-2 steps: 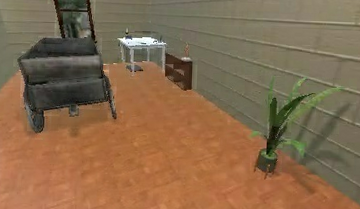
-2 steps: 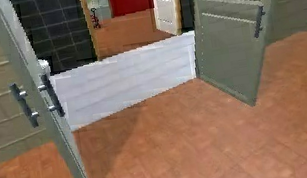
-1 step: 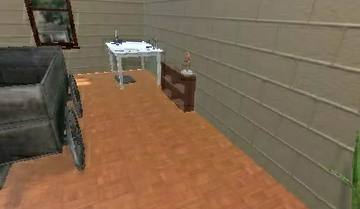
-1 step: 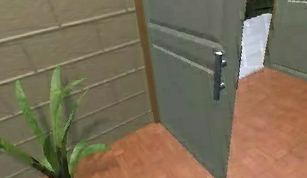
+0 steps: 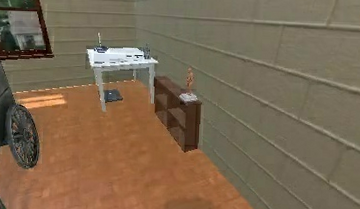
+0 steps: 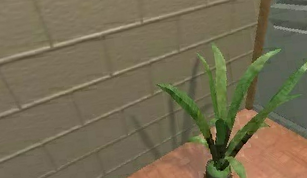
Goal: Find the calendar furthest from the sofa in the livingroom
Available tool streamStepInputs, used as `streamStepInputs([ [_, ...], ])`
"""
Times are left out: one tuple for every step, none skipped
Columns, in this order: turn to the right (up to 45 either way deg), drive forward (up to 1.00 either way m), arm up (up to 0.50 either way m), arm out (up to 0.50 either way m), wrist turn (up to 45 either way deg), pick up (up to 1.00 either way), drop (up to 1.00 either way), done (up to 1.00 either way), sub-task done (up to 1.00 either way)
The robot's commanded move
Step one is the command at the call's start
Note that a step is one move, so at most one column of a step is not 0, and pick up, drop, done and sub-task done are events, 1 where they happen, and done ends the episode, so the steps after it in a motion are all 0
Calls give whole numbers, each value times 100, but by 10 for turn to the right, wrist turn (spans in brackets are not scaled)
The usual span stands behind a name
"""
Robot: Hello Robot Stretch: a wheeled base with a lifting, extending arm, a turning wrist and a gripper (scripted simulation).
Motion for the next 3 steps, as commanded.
streamStepInputs([
  [-30, 0, 0, 0, 0, 0, 0, 0, 0],
  [0, 55, 0, 0, 0, 0, 0, 0, 0],
  [-270, 0, 0, 0, 0, 0, 0, 0, 0],
])
